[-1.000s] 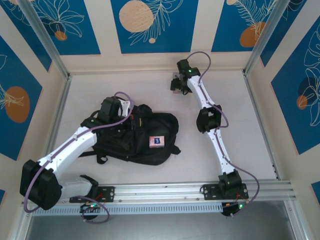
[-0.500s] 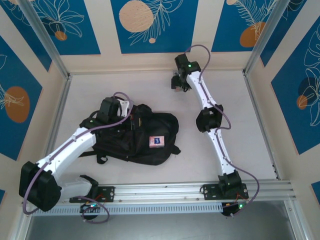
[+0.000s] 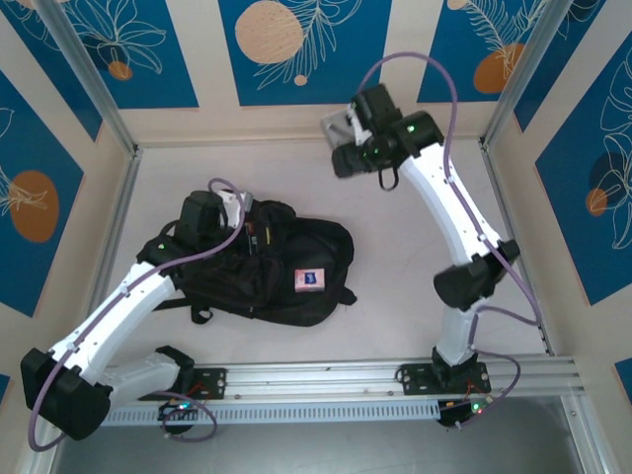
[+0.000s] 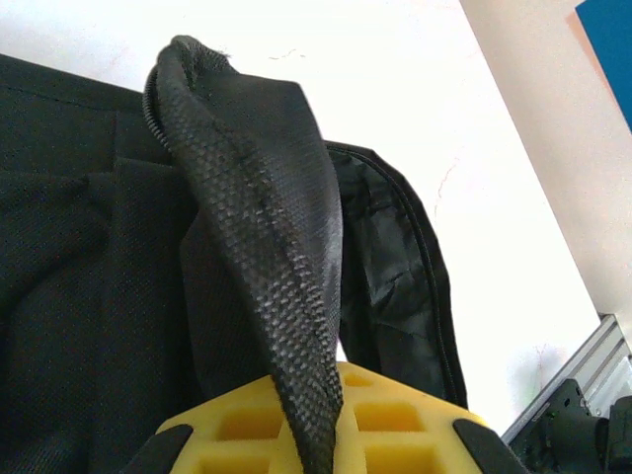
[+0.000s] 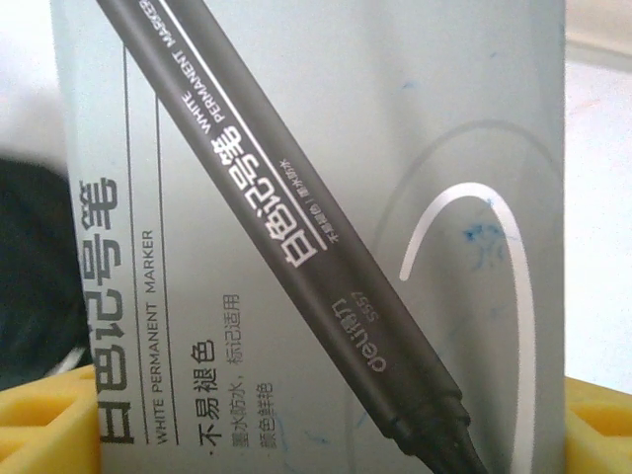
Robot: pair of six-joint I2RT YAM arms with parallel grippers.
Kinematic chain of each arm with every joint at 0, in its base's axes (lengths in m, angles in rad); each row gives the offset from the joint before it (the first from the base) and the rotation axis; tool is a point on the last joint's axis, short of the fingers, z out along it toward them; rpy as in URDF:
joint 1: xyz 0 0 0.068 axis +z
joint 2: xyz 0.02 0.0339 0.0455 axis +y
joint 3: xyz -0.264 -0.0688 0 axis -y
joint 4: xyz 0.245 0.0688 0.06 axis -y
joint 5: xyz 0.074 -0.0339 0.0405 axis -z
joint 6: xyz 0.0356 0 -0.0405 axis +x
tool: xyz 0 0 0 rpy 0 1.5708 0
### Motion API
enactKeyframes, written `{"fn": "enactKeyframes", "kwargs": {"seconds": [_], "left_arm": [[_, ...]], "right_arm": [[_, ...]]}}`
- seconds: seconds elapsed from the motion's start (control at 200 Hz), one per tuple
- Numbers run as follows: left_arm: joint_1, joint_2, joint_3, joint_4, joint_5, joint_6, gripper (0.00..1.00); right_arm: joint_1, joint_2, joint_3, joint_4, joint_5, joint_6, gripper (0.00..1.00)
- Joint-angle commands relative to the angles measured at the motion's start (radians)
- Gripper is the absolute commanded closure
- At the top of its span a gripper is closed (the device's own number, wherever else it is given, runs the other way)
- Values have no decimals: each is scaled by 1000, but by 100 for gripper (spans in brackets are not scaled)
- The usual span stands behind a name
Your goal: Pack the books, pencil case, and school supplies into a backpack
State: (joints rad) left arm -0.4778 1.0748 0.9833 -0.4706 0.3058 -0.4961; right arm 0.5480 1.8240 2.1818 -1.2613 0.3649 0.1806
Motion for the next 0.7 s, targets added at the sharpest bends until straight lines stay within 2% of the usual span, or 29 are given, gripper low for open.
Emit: {"fn": "enactKeyframes", "kwargs": {"seconds": [0.0,0.14,0.32,0.53,0.695], "left_arm": [[15,-54,99,-55,-40,1,100],[16,-76,171,-111,-101,7,100],[16,-55,243,-146,-125,26,100],[16,10,330,-190,-61,44,100],[16,31,358,-202,-4,37,100]], "right_arm": [[87,-114,-196,-22,-92,-42,30],[164,-235,-419,-21,-176,-43,30],[250,-312,-604,-3,-217,-121,30],[340,-341,-689,72,-244,-215,29],[363,-255,-673,167,-271,-206,29]]}}
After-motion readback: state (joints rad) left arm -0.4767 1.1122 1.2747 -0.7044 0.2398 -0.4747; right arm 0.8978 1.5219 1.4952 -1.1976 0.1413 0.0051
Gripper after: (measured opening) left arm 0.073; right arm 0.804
